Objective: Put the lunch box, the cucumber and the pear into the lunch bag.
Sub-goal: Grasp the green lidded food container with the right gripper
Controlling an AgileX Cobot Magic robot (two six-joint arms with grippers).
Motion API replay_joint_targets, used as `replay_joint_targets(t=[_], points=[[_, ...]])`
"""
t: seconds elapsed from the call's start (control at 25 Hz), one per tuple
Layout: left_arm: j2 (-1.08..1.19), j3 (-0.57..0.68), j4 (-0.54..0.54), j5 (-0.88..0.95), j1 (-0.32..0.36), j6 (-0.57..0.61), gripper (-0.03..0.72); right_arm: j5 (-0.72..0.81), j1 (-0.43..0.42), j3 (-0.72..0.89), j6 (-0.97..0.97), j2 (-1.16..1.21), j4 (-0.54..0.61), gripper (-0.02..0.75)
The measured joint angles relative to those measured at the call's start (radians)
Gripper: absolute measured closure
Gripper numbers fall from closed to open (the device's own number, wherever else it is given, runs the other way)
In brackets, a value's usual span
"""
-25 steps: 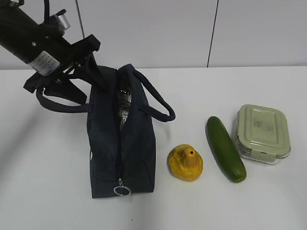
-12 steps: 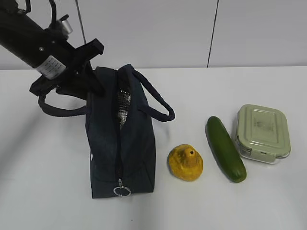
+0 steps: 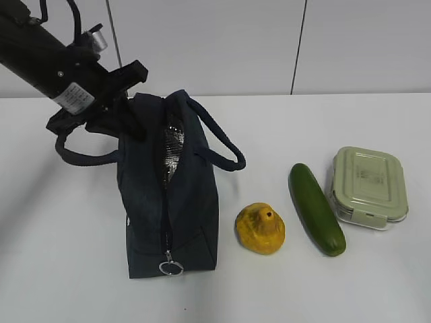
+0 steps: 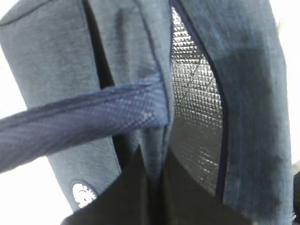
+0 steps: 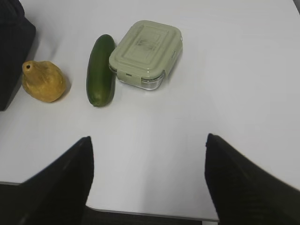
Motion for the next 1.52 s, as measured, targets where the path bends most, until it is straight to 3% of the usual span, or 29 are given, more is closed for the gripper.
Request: replay_joint_targets(t=[0.2,0.68,1.2,1.52], points=[[0.0,-0.024,0.001,0.003,0.0,0.076,0.685,0.0,0.0,0.0,0.0,0.0,0.0,0.19],[0.0,-0.035,0.036,0.02,0.0,0.086,0.684,-0.034,0.0,-0.011,0.065,0.025,0.016,0.19],[0.0,-0.035,0.039,0.022,0.0,0.086,0.684,-0.292,0.004,-0.013,0.073,0.614,0.204,0.19],[0.0,-0.035,0.04,0.022,0.0,0.086,0.685,-0.478,-0.003,-0.017,-0.117,0.971,0.363,0.19]])
